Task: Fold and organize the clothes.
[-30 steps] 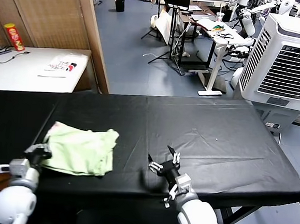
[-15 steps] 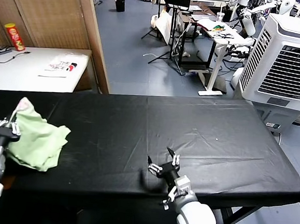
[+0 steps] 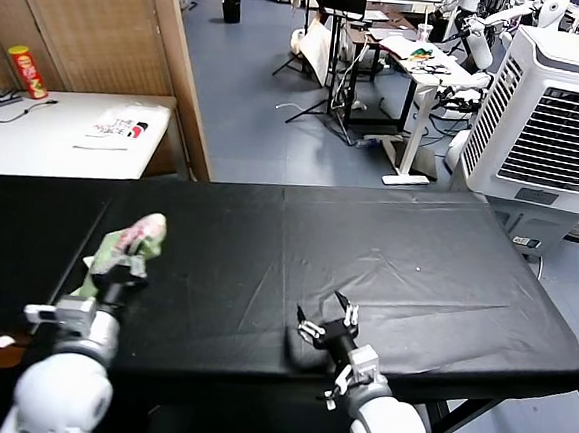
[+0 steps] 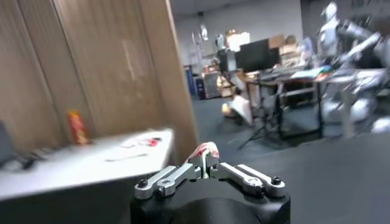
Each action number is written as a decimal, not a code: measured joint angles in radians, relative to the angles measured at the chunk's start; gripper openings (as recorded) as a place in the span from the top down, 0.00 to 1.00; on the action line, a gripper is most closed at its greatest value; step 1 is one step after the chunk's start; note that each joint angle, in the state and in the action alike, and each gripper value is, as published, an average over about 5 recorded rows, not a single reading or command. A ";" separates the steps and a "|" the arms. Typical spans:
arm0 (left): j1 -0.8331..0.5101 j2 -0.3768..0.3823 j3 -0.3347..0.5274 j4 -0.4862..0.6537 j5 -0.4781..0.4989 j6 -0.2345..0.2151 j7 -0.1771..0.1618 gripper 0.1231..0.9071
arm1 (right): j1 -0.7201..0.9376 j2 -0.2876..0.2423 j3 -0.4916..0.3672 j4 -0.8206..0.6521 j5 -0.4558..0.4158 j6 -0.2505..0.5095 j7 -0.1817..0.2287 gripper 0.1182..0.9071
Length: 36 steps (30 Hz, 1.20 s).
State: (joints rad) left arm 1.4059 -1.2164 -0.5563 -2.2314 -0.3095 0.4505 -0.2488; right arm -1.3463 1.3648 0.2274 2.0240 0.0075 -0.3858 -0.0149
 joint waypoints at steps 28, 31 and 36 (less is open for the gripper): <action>0.062 -0.236 0.170 0.057 0.181 -0.085 0.130 0.14 | 0.194 0.023 -0.152 -0.102 0.527 -0.248 0.035 0.14; 0.081 -0.236 0.146 0.053 0.183 -0.089 0.129 0.14 | 0.213 0.028 -0.177 -0.123 0.558 -0.266 0.035 0.20; 0.092 -0.236 0.119 0.050 0.182 -0.091 0.121 0.14 | 0.221 0.032 -0.188 -0.144 0.571 -0.264 0.033 0.43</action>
State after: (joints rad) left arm 1.4984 -1.4526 -0.4368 -2.1814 -0.1276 0.3593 -0.1281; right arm -1.1250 1.3965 0.0394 1.8803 0.5783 -0.6498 0.0178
